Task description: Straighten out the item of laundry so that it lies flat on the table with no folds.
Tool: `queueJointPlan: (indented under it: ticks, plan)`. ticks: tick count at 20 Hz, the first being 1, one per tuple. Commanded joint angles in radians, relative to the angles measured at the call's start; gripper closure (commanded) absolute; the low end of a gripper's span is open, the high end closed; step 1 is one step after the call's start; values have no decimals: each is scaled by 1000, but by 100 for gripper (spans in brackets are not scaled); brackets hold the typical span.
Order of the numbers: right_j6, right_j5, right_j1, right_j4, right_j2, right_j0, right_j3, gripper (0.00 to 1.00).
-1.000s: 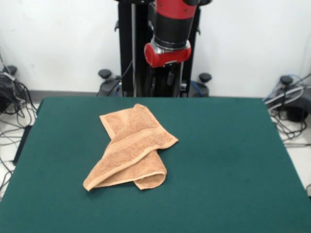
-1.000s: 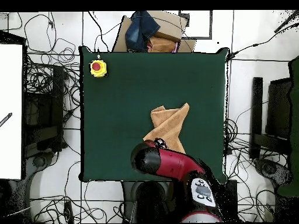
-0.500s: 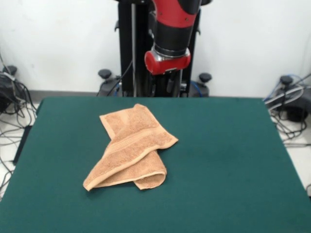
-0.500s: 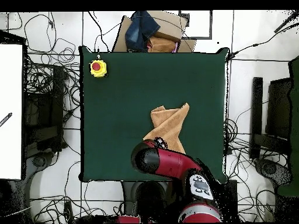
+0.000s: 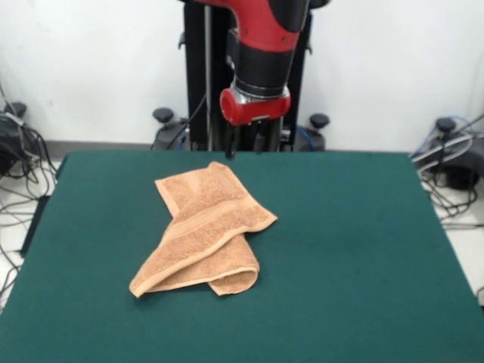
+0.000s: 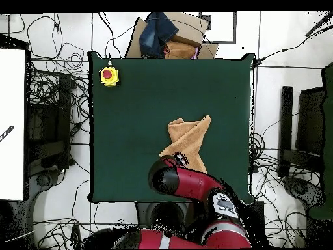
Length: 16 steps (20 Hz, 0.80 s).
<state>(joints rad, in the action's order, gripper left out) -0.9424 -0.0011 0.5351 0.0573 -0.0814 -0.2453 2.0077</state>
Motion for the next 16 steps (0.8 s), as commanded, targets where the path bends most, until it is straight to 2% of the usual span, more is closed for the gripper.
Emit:
queueJointPlan:
  ticks: [1,9,16]
  plan:
    - [-214,-98,-64,44,9,26,-35,0]
    - [-230,-200,-120,44,-25,57,-13,0]
    - [-233,-223,-131,21,-33,85,-11,0]
